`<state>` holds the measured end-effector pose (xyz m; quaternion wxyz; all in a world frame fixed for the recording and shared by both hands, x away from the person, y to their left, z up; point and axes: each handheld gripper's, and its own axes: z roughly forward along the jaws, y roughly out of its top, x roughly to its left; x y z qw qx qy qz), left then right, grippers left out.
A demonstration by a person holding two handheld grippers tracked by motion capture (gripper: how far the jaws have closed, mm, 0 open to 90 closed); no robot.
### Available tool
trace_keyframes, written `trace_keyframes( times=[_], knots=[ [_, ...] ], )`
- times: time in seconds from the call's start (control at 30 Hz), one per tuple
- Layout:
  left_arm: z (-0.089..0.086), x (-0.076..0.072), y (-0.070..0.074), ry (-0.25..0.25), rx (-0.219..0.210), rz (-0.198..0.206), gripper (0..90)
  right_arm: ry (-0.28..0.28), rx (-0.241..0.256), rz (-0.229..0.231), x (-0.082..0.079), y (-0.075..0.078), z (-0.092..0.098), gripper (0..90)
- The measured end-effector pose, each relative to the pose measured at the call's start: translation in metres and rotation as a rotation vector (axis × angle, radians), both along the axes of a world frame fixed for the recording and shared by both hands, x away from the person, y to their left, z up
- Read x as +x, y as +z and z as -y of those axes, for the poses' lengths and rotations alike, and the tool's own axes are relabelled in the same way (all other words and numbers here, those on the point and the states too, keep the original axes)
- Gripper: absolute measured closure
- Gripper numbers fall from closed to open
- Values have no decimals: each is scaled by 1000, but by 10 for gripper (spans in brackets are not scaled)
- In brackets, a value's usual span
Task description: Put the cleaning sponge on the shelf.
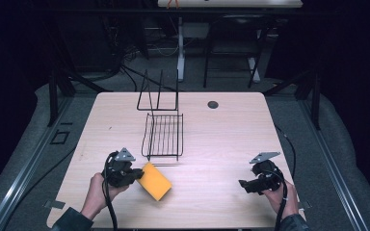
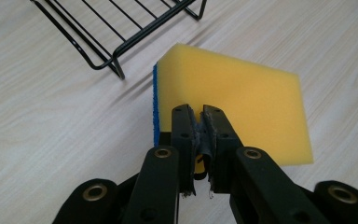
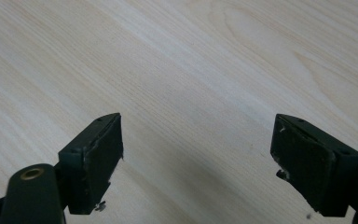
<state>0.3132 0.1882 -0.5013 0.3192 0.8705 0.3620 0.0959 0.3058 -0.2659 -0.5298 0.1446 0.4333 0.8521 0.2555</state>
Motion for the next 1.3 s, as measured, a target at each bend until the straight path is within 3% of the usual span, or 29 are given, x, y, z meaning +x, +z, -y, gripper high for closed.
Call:
trace_keyframes(
  times=[0.33,0.73,1.3],
  knots=[
    [-2,-3,8,-16,-6,20,840,3,-2,-9,0,-1,0,166],
    [-4,-8,22,-13,-36,73,840,8,-7,2,-1,0,-1,166],
    [-15,0,38,46,-72,135,844,16,-20,-4,0,-1,-2,166]
  ],
)
